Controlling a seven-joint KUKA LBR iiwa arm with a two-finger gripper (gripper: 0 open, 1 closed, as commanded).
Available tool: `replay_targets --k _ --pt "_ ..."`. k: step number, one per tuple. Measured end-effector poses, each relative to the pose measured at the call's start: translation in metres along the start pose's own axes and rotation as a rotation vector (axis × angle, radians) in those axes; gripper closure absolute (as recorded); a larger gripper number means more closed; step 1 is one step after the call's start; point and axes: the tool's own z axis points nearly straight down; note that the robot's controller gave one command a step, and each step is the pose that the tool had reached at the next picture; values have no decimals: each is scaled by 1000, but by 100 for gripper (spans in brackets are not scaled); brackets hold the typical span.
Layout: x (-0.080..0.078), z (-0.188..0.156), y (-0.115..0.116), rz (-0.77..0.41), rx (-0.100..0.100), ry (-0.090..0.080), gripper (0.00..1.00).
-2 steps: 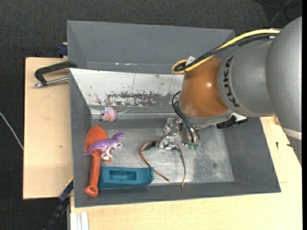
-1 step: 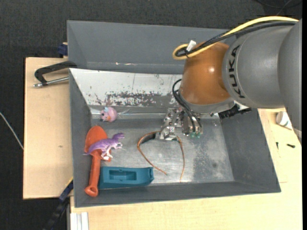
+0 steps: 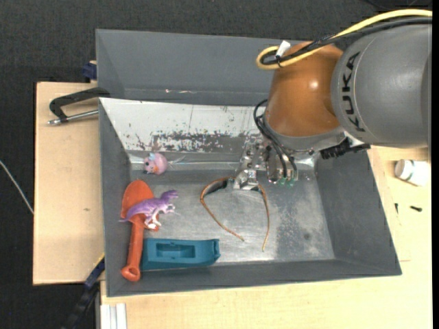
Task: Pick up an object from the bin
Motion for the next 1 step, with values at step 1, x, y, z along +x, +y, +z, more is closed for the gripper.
replay_targets --k 1 --pt "7 -30 7 -13 4 13 100"
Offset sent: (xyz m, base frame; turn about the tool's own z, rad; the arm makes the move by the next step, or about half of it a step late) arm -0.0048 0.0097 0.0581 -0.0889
